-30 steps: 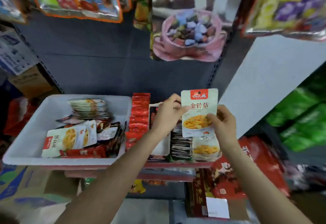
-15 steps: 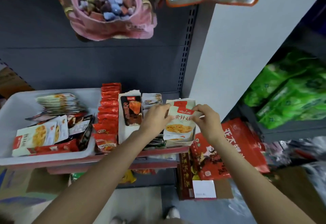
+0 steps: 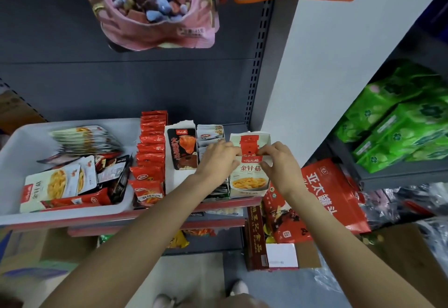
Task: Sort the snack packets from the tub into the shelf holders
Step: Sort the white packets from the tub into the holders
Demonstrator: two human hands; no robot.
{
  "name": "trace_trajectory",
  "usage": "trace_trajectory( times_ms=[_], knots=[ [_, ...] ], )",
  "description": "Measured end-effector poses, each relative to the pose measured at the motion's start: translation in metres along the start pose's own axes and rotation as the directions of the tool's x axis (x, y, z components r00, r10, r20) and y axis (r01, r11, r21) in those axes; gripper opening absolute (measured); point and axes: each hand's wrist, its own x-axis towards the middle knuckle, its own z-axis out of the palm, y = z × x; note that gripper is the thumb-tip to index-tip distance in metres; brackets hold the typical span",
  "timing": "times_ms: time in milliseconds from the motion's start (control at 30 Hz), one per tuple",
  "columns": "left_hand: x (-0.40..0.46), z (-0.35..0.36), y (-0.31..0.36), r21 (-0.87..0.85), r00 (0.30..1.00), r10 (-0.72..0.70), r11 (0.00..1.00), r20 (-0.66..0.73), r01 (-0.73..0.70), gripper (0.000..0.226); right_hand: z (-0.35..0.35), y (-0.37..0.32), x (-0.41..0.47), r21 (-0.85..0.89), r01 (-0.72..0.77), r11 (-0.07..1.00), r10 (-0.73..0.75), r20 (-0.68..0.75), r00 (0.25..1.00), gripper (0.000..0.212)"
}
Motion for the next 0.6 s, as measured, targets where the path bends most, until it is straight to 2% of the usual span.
trace_trajectory(
  times_ms=[133,267,333,433,600],
  knots=[
    [-0.007,-0.016,-0.01,-0.265,0.978,-0.104,0.963,-0.183,0.053,0.024,0.005,-0.033,0.008,0.057,0.104,0.993,-0.101,-0.052,0.993,0.022],
    [-0.033,-0.042,-0.052,-0.445,0.926,-0.273,0.885,-0.262,0.135,0.019,0.024,-0.084,0.02,0.162,0.157,0.974,-0.162,0.02,0.987,0.024],
    [-0.054,-0.057,-0.083,-0.5,0.87,-0.393,0.841,-0.297,0.209,0.015,0.039,-0.116,0.026,0.232,0.187,0.955,-0.208,0.069,0.976,0.024],
    [-0.094,-0.08,-0.135,-0.536,0.749,-0.58,0.763,-0.321,0.361,0.013,0.073,-0.167,0.033,0.248,0.267,0.931,-0.305,0.128,0.944,0.026],
    [-0.16,-0.099,-0.236,-0.474,0.578,-0.791,0.594,-0.199,0.65,0.028,0.139,-0.265,0.038,0.224,0.37,0.902,-0.424,0.286,0.859,0.043]
  ],
)
